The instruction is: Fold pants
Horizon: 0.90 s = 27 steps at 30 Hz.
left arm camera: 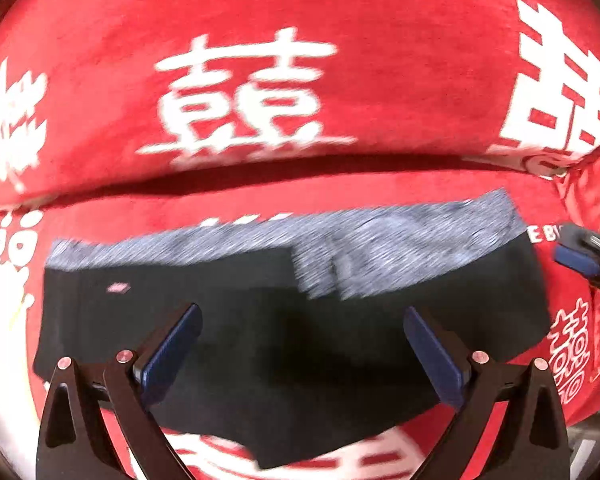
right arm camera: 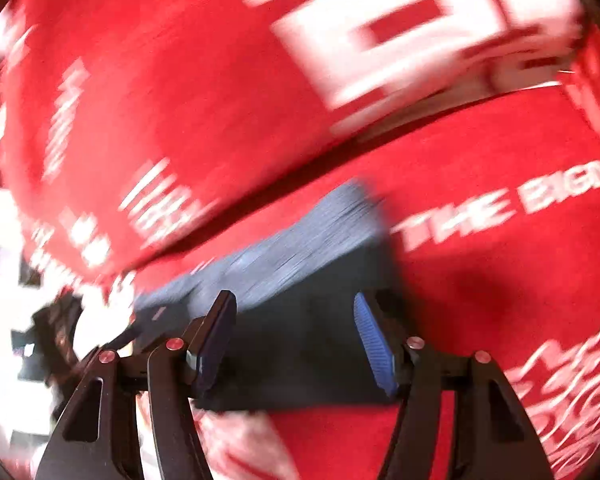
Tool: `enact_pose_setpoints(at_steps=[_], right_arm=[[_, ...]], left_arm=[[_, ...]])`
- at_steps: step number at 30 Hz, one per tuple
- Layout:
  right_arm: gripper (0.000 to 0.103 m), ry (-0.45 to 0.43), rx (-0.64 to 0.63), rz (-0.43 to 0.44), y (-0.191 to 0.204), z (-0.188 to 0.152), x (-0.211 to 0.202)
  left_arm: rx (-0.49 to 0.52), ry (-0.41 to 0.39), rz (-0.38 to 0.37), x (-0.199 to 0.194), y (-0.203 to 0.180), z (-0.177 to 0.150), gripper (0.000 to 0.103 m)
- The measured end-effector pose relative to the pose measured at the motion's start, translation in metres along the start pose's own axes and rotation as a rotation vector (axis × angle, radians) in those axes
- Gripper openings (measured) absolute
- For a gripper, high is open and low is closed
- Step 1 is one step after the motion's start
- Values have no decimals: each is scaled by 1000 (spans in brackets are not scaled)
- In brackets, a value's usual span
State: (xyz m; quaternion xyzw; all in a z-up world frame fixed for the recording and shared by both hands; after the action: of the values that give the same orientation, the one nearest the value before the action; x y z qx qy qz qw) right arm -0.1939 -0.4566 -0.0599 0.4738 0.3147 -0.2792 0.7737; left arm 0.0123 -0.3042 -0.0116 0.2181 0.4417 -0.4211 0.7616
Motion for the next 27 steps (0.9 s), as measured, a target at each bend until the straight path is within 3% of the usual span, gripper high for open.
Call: enact_pose_setpoints(at_steps=[2, 3, 4, 7, 10, 12, 15, 20, 22, 27], right_arm=[[61, 49, 82, 4, -31, 9, 17], [44, 99, 142, 39, -45, 9, 31], [39, 146, 182, 76, -52, 6, 44], [36, 172, 242, 89, -64, 4, 52], [36, 172, 276, 47, -87, -2, 34], [44, 186, 207, -44, -93, -5, 30], [46, 145, 73, -92, -75, 0, 9], [50, 74, -142, -76, -18, -2, -22], [55, 97, -179, -46, 0, -11, -16], [55, 178, -300, -30, 53, -40, 10]], left_arm=[[14, 6, -17, 11, -15, 4, 101], [20, 13, -27, 17, -27, 5, 101], [22, 19, -35, 20, -35, 3, 101], [40, 39, -52, 35, -52, -6, 101], [74, 105, 6, 56, -53, -30, 101], [4, 140, -24, 66, -42, -46, 103], [-67, 157, -37, 64, -28, -50, 103], [-55, 184, 33, 50, -16, -52, 103], [-66, 194, 76, 40, -7, -55, 103], [-117, 206, 112, 17, 23, -61, 103]])
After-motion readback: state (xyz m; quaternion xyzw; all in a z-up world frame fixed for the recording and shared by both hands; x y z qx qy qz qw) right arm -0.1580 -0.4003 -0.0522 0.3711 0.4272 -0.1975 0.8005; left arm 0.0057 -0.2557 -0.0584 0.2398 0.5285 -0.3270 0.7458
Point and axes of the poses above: each gripper's, at about its wrist camera, not at the fingertips, and x roughly the way its jaws point, y to its left, z to its top, the point moved 5 cm from there along x, roughly the way its jaws point, and after that the axes turned 13 degrees about -y, right-handed, at the moved point
